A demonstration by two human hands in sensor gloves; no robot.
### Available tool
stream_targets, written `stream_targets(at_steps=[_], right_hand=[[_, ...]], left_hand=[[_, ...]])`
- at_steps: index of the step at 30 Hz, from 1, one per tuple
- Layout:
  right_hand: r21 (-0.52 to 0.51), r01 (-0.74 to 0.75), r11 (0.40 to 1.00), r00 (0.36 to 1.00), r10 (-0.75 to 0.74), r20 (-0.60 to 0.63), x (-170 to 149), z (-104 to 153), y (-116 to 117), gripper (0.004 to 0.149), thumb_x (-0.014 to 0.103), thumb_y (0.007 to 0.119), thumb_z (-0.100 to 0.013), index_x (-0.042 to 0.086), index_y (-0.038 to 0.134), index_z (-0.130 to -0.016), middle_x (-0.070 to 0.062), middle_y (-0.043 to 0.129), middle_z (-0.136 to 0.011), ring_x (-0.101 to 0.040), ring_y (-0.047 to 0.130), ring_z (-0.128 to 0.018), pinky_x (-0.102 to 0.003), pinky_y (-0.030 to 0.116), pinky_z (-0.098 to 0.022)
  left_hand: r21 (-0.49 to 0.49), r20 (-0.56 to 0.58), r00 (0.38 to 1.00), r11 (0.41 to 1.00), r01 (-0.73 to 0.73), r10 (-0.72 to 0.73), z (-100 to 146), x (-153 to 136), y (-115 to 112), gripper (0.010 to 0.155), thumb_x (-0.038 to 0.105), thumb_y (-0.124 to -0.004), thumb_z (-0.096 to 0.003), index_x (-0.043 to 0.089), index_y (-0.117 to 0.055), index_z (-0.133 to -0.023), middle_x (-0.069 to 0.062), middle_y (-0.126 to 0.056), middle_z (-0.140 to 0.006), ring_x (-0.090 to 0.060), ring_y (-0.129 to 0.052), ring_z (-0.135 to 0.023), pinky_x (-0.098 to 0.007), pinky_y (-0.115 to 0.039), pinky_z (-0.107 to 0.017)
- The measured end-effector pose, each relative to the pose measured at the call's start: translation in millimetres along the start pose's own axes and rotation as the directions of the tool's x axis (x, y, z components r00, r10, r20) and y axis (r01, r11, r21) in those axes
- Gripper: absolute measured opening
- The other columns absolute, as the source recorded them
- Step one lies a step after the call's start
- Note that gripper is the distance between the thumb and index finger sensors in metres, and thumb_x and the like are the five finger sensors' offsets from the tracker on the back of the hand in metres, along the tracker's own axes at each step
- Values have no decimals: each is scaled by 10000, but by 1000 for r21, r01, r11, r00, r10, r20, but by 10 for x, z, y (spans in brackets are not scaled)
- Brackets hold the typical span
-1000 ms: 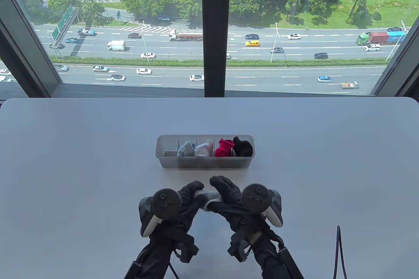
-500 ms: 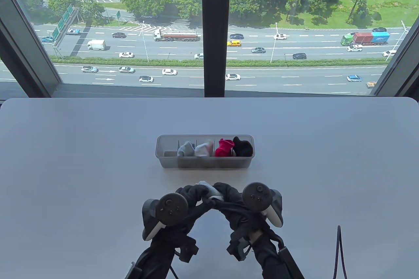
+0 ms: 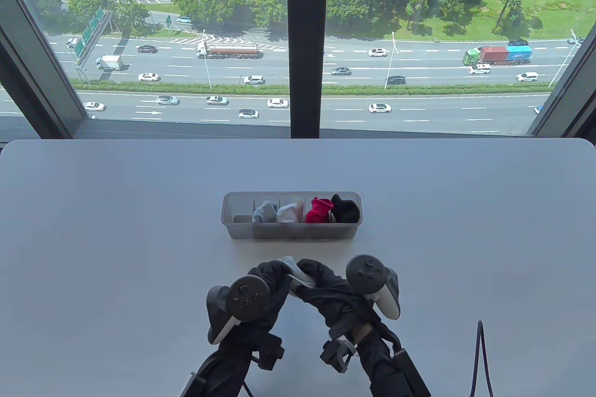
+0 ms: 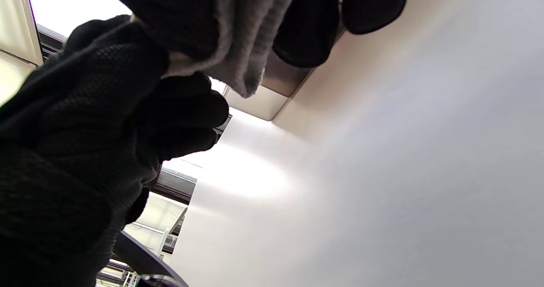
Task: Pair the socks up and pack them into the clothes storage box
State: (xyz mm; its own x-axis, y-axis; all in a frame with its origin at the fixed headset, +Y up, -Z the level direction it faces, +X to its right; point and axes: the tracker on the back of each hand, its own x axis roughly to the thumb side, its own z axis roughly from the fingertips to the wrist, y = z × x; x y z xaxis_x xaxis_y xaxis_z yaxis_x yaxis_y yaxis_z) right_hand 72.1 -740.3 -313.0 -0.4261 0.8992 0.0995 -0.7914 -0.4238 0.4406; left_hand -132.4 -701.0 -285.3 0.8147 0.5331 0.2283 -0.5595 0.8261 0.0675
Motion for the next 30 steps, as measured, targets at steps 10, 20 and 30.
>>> stream_targets(at_steps=[10, 20, 30], right_hand=[[-34, -13, 999, 1000, 13, 21, 8, 30, -40, 590, 149, 800, -554, 302, 509, -1044, -114, 627, -1014, -326, 796, -849, -615, 612, -721], [46, 46, 998, 998, -47, 36, -11, 1, -132, 476, -8, 802, -474, 380, 756, -744, -16, 733, -933, -299, 805, -830, -614, 587, -728], [81, 67, 994, 997, -70, 27, 15, -21, -78, 553, 19, 785, -509, 306, 668, -967, -67, 677, -960, -314, 768, -849, -638, 553, -723]], left_hand=[[-89, -2, 946, 942, -323, 324, -68, -191, 19, 368, 232, -600, -588, 122, -607, -939, -184, -853, -902, -342, -962, -741, -580, -761, -633], [-145, 9, 973, 963, -226, 230, -86, -121, -71, 362, 234, -597, -596, 151, -633, -947, -146, -865, -912, -349, -944, -755, -600, -740, -640], [-109, 17, 961, 956, -273, 277, -72, -138, -1, 363, 239, -592, -599, 161, -631, -951, -148, -850, -887, -345, -922, -729, -611, -718, -647]])
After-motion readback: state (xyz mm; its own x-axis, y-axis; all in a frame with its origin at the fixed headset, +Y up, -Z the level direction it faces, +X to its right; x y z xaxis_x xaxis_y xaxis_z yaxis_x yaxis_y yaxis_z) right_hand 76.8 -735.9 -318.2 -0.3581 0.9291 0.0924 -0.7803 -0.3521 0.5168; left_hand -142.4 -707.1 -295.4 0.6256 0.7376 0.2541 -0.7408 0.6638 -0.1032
